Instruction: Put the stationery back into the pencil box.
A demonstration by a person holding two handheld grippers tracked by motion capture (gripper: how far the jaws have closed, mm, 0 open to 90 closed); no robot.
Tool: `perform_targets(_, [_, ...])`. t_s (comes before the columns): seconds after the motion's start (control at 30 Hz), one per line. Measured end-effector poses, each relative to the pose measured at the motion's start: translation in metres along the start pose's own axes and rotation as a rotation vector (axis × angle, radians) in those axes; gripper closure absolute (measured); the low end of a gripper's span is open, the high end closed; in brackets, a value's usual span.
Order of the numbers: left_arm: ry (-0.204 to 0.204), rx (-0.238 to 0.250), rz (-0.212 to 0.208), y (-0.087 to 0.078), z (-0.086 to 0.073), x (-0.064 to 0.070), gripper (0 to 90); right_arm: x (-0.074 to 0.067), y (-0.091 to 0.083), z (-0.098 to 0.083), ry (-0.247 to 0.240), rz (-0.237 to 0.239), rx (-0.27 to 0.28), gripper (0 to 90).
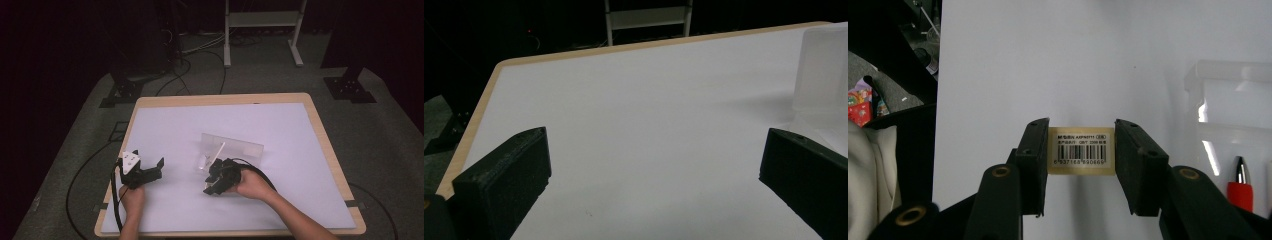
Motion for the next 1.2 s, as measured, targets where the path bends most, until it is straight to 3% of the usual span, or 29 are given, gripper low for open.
perform_targets(1.2, [-0.004,0.006,-0.002,0.000,0.000,0.000,0.0,0.029,-0.025,0.022,0.018,-0.068,0.013,58.1])
Point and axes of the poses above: each handheld gripper's, and its own axes: y roughly forward along the jaws, z roughly out of its top, x roughly to its right, the point moved 1 cm from there along y, roughly forward along the jaws, and after that the axes turned 7 degrees about -y, right-handed, at the moved point
